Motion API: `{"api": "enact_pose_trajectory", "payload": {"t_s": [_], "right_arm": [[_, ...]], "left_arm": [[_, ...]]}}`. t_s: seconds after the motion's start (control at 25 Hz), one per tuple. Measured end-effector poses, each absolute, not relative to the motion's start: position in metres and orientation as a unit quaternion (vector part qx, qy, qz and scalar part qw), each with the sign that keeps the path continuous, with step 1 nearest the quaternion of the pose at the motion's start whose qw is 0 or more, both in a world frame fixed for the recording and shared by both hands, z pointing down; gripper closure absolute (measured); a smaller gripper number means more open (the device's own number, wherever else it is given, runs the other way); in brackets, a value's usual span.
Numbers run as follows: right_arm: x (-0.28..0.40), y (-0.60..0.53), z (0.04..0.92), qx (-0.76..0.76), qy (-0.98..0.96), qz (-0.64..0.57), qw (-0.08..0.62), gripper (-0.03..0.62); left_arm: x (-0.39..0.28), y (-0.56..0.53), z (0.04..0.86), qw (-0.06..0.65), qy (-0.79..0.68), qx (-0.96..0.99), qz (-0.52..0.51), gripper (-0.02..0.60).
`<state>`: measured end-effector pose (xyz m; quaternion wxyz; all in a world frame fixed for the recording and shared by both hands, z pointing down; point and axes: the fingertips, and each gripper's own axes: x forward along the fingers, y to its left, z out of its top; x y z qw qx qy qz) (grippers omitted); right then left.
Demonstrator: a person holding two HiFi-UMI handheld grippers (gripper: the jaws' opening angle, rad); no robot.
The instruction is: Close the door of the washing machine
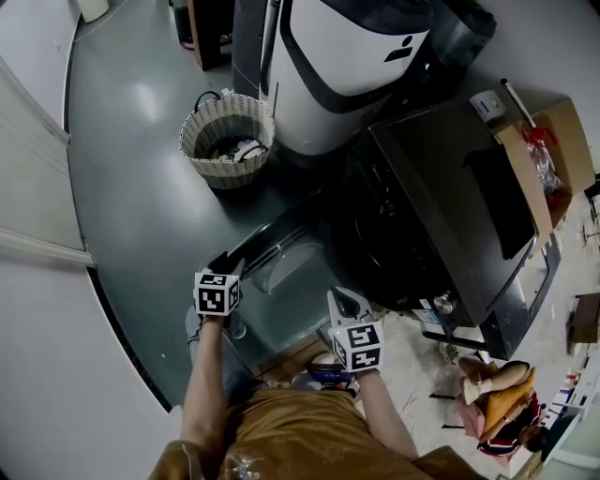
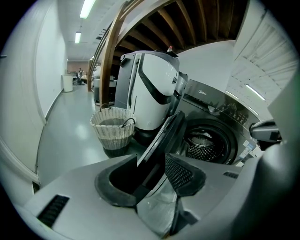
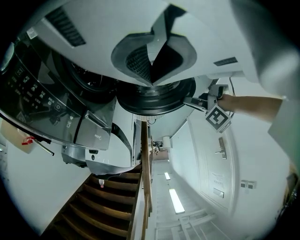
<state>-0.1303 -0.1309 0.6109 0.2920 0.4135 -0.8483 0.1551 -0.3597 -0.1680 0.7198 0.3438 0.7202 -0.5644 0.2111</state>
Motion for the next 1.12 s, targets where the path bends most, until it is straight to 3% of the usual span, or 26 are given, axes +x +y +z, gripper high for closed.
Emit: {"api": "enact_pose_trajectory", "payload": {"t_s": [1.12], "right_arm": [[-0.060,-0.117,0.577,0.425,-0.854,0.138,0.266,0.582]], "left_arm": [[-0.313,-0.134,0.719,0.371,-0.568,0.695,0.237,0.387]]}}
